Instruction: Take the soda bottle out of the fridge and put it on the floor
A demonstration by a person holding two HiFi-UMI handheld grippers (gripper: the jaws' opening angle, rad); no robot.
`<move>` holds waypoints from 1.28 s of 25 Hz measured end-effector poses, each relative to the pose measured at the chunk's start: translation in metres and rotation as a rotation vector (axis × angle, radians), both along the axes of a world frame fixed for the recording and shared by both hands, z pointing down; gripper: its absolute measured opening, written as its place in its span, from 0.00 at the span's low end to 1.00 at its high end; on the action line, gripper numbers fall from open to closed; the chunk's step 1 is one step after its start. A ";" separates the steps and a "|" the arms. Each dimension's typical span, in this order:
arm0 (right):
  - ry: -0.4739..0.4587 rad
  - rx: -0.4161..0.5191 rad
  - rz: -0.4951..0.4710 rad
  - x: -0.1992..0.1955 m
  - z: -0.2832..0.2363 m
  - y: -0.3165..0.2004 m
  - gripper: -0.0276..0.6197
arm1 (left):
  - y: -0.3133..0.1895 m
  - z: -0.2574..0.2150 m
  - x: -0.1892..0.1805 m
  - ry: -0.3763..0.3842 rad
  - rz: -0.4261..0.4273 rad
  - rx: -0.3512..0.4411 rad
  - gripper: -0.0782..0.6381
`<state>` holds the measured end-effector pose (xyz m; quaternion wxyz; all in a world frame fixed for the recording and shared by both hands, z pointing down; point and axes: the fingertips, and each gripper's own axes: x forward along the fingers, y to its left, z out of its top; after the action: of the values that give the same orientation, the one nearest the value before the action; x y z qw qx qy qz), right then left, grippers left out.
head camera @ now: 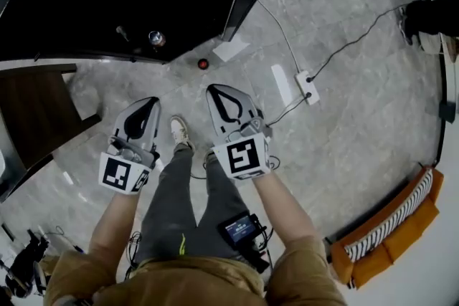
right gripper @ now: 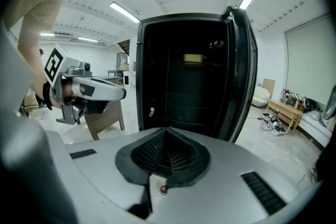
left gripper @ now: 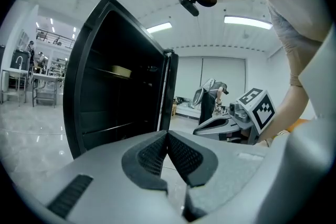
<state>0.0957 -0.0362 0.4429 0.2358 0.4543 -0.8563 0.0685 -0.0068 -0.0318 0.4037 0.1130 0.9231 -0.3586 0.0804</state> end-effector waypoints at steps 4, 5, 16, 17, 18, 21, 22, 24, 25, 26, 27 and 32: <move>-0.014 0.012 0.024 -0.004 -0.036 0.002 0.04 | 0.001 -0.034 -0.007 0.004 0.000 0.019 0.11; -0.017 0.018 0.028 -0.006 -0.046 0.001 0.04 | 0.001 -0.043 -0.009 0.009 -0.004 0.023 0.11; -0.088 0.144 0.059 -0.031 -0.178 -0.005 0.04 | 0.011 -0.166 -0.033 0.064 -0.017 0.116 0.11; -0.099 0.157 0.063 -0.032 -0.191 -0.003 0.04 | 0.012 -0.175 -0.034 0.069 -0.019 0.122 0.11; -0.106 0.166 0.067 -0.032 -0.202 0.000 0.04 | 0.012 -0.184 -0.036 0.069 -0.021 0.125 0.11; -0.065 0.196 0.046 -0.037 -0.233 0.006 0.04 | 0.009 -0.204 -0.043 0.066 -0.033 0.142 0.11; -0.050 0.206 0.032 -0.040 -0.242 0.010 0.04 | 0.009 -0.210 -0.046 0.068 -0.036 0.149 0.11; -0.046 0.217 0.017 -0.045 -0.257 0.018 0.04 | 0.012 -0.226 -0.048 0.075 -0.038 0.163 0.11; -0.055 0.220 0.017 -0.046 -0.264 0.021 0.04 | 0.015 -0.234 -0.049 0.079 -0.038 0.170 0.11; -0.066 0.226 0.020 -0.047 -0.271 0.024 0.04 | 0.018 -0.241 -0.049 0.082 -0.037 0.179 0.11; -0.076 0.234 0.023 -0.047 -0.277 0.026 0.04 | 0.021 -0.249 -0.051 0.084 -0.038 0.187 0.11; -0.095 0.276 0.019 -0.048 -0.309 0.038 0.04 | 0.036 -0.278 -0.061 0.096 -0.056 0.212 0.11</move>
<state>0.0477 0.0019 0.1337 0.1295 0.4867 -0.8635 -0.0259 -0.0682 0.0044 0.1254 0.0342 0.9223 -0.3849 -0.0054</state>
